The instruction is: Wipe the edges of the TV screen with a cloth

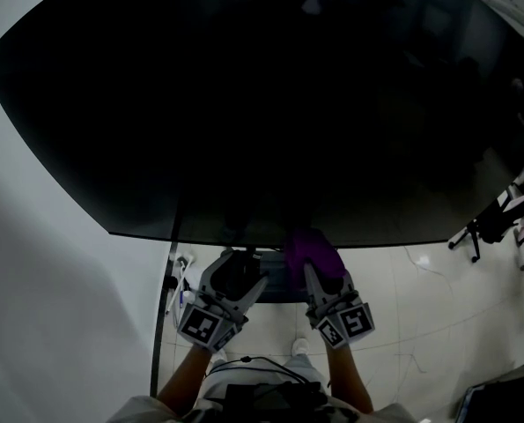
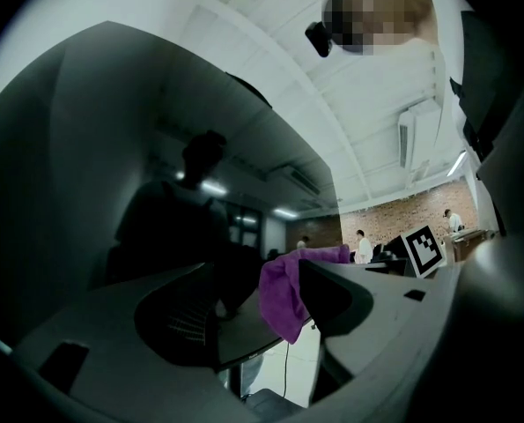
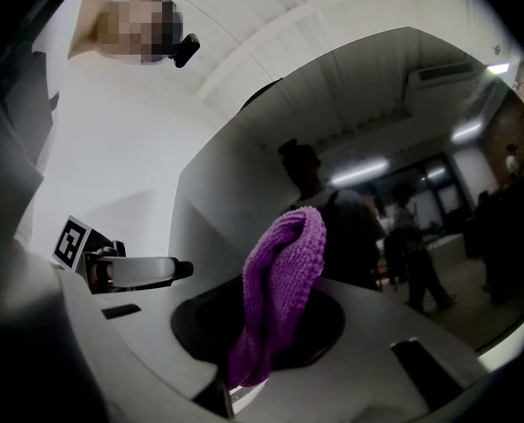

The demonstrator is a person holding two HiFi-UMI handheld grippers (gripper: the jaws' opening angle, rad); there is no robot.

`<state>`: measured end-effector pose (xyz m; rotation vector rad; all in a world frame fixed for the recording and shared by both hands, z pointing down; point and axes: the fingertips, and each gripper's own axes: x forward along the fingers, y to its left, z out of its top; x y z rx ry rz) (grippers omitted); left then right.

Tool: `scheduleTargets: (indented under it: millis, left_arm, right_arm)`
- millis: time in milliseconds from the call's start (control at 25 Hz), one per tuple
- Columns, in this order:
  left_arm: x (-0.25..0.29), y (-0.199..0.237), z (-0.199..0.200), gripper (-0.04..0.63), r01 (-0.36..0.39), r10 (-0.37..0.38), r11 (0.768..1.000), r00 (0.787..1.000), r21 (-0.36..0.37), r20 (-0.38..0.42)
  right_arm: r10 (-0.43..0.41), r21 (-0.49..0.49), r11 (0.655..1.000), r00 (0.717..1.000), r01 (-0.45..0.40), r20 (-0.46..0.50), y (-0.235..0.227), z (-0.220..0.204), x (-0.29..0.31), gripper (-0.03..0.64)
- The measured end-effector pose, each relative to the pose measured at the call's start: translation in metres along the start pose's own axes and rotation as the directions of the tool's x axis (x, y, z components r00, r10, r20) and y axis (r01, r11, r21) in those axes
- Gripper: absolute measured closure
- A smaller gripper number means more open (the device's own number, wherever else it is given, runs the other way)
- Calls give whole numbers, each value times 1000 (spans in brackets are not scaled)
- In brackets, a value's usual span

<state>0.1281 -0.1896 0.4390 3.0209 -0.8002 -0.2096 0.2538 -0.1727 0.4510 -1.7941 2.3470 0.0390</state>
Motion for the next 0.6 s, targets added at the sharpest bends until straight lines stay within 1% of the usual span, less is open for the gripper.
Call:
scheduleTargets:
  millis: [120,320,360,480,600]
  left_arm:
    - [2,-5,2,313,12,-12,1000,1000,-21,-7]
    - [4,-11,2,313,29,-29,999,1000,-28,-8]
    - [5,-10,-1,313,30,-30,999,999,-22,-11]
    - [3,1,-20,313,26,-26,999,999,32,-20]
    - [6,6,-22,313,26,-25,999,1000,30,-19]
  right_arm:
    - [-7,0,1000,1000,7,-1,0,-1,0,557]
    - [-7,9,1000,1000,7,1,2,-3,-4,557]
    - [-6,9,1000,1000,6,2,2,-3,-5,557]
    - [-11,9,1000,1000,11,-1,-3,-4,-5,557]
    - [-24,11,1000,1000,24,-6,-11,-9,-5,557]
